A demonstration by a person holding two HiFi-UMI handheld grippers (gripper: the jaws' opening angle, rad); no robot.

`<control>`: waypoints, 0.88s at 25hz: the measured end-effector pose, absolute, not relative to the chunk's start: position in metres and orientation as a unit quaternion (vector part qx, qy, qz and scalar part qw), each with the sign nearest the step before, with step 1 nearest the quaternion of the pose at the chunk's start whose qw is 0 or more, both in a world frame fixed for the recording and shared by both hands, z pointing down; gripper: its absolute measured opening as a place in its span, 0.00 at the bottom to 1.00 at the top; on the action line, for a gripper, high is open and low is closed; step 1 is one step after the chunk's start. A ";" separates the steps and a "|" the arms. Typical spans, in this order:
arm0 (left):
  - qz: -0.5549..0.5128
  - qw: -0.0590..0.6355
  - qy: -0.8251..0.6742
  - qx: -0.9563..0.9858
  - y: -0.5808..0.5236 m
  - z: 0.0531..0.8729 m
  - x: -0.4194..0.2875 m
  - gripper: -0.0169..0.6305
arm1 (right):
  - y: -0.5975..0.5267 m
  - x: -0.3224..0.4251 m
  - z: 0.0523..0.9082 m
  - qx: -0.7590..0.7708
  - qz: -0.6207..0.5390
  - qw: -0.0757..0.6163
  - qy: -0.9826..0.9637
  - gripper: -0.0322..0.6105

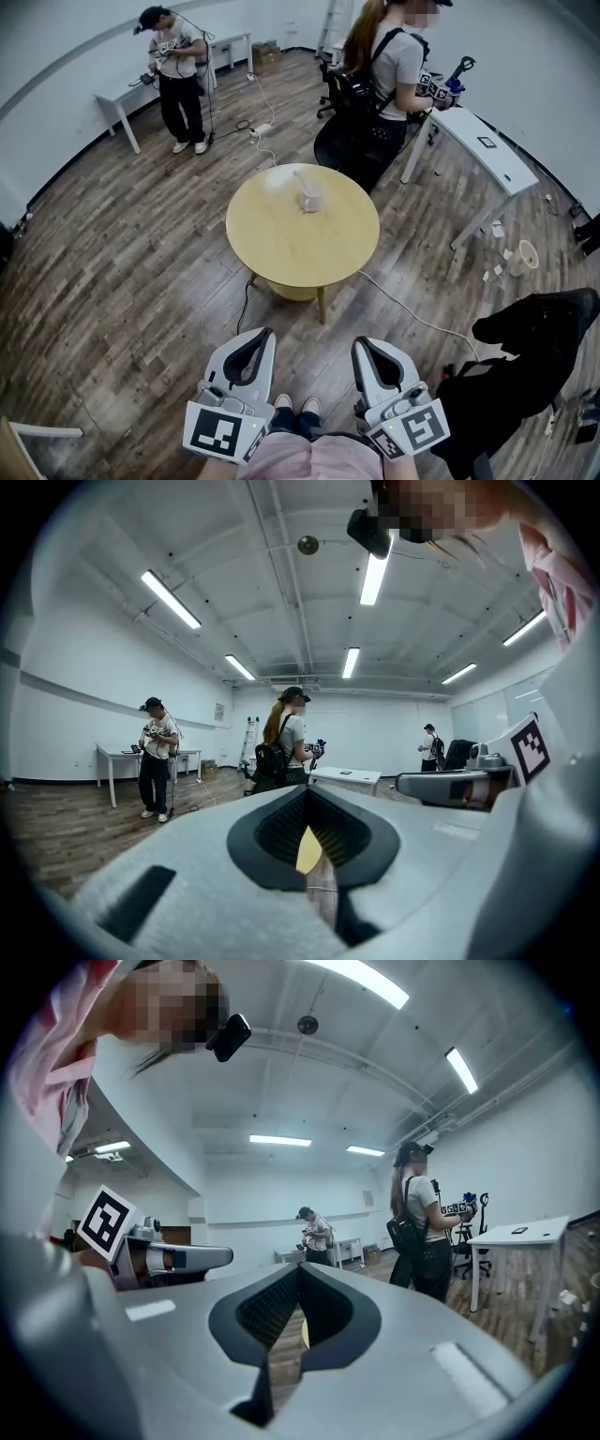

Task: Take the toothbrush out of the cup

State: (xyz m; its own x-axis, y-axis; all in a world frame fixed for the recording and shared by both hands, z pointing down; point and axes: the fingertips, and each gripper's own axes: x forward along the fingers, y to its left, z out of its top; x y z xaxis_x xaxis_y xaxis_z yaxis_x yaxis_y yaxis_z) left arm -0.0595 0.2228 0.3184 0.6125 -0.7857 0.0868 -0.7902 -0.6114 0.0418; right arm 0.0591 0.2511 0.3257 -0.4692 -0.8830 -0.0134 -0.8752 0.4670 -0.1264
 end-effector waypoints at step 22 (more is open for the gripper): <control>0.018 0.043 -0.458 0.888 0.141 0.335 -0.055 0.02 | 0.174 0.078 0.344 -0.516 -0.067 0.038 0.853 0.06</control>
State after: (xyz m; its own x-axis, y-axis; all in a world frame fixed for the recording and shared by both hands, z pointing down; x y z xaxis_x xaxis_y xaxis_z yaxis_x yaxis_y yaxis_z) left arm -0.0554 0.1407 0.3351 0.5794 -0.8120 0.0708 -0.8150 -0.5764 0.0597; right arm 0.0780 0.1739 0.3437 -0.4653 -0.8851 0.0045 -0.8749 0.4591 -0.1541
